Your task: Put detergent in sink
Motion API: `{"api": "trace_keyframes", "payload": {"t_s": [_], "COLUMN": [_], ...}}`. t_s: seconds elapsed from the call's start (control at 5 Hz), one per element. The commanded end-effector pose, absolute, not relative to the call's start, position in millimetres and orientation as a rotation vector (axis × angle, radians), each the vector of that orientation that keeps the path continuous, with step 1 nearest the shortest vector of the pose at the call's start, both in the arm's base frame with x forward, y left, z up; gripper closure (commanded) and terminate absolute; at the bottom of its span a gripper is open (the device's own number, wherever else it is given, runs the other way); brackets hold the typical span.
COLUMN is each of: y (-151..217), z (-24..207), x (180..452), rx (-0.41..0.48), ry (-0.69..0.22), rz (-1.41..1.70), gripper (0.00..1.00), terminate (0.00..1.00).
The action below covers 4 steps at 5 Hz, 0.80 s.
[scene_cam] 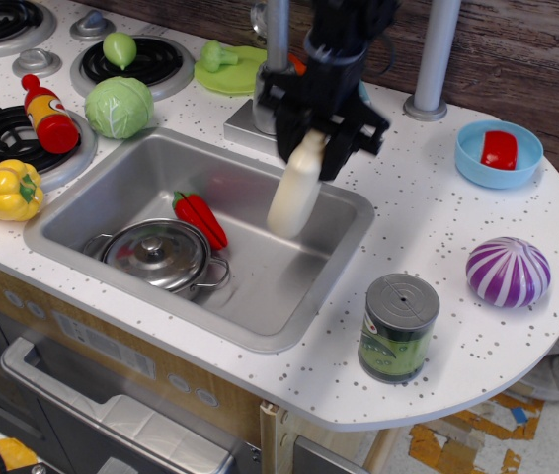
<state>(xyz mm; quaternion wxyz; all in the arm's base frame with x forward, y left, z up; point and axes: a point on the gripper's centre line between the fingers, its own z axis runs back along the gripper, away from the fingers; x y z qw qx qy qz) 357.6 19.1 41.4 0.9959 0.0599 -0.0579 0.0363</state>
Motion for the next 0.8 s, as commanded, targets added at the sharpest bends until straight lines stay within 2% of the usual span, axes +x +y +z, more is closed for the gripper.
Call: {"api": "trace_keyframes", "payload": {"t_s": [0.0, 0.2, 0.4, 0.6], "y": [28.0, 28.0, 28.0, 28.0], "z": [38.1, 38.1, 38.1, 38.1], "x": [347.5, 347.5, 347.5, 347.5], "rx": [0.059, 0.059, 0.059, 0.059], "ry": [-0.183, -0.183, -0.183, -0.183], "rz": [0.080, 0.080, 0.080, 0.080], "gripper": [1.00, 0.00, 0.00, 0.00], "terminate": [0.00, 0.00, 0.00, 1.00]}}
